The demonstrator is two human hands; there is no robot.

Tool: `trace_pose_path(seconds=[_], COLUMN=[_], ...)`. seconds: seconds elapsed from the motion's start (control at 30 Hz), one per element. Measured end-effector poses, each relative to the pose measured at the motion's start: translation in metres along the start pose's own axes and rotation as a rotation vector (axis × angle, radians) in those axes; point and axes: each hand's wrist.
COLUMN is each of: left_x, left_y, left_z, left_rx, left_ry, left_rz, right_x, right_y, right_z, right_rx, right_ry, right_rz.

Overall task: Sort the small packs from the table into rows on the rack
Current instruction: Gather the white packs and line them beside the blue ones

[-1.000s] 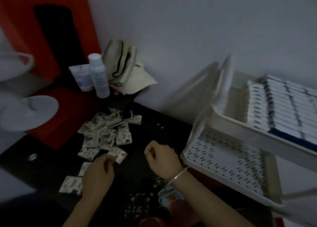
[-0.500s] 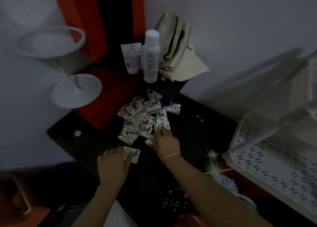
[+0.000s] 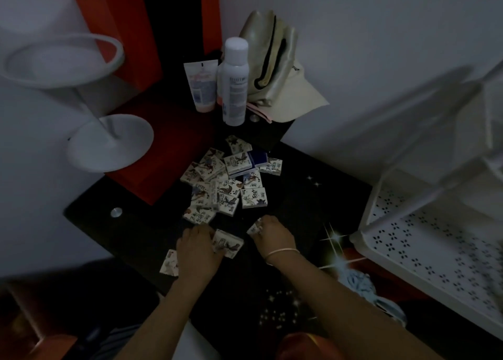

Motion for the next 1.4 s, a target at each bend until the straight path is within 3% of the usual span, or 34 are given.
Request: trace_pose_path(seconds=[0.1,0.3,0.43,0.77,0.9,1.03,1.2,1.4], left_x=[-0.010,-0.047,-0.098,-0.195,-0.202,-0.201,-0.196,-0.175], left_y=[-0.005,-0.014,-0.023,-0.027,-0.024,-0.007,0.024,0.063], left_z=[0.024,0.083,0.140,0.309,0.381,0.442,0.498,0.534], left_rx=[0.031,0.189,0.338,0.757,0.863,0.970,0.981,0.963], left_ry=[-0.274,-0.537,-0.610,-0.789,-0.712,-0.484,-0.322,-0.396], left_rz=[-0.080,-0.128,-0.068,0.081,0.169,0.371,0.351,0.109], right_x=[-0.020,-0.099,-0.172,-0.358,-0.412,-0.451,-0.476,-0.477], right_y=[-0.018,-0.065,-0.107,-0.208,-0.201,-0.181,-0.142,-0.098], right_z=[0.016,0.034,0.033,0.058,0.101,0.144,0.188,0.218], right_rx=[0.031,0.019,-0.045,-0.135,0.005,0.161,0.250,0.291], right_ry=[0.081,0.231,0.328,0.222,0.247,0.380,0.701,0.105], right_rz=[0.006,0.152,0.384,0.953,0.964,1.004,0.777,0.680])
Point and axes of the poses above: each hand's wrist, its own y-axis towards the middle knuckle, its own x-axis out of the palm, z = x × y, and after that the axes turned 1 degree about -z, right-handed
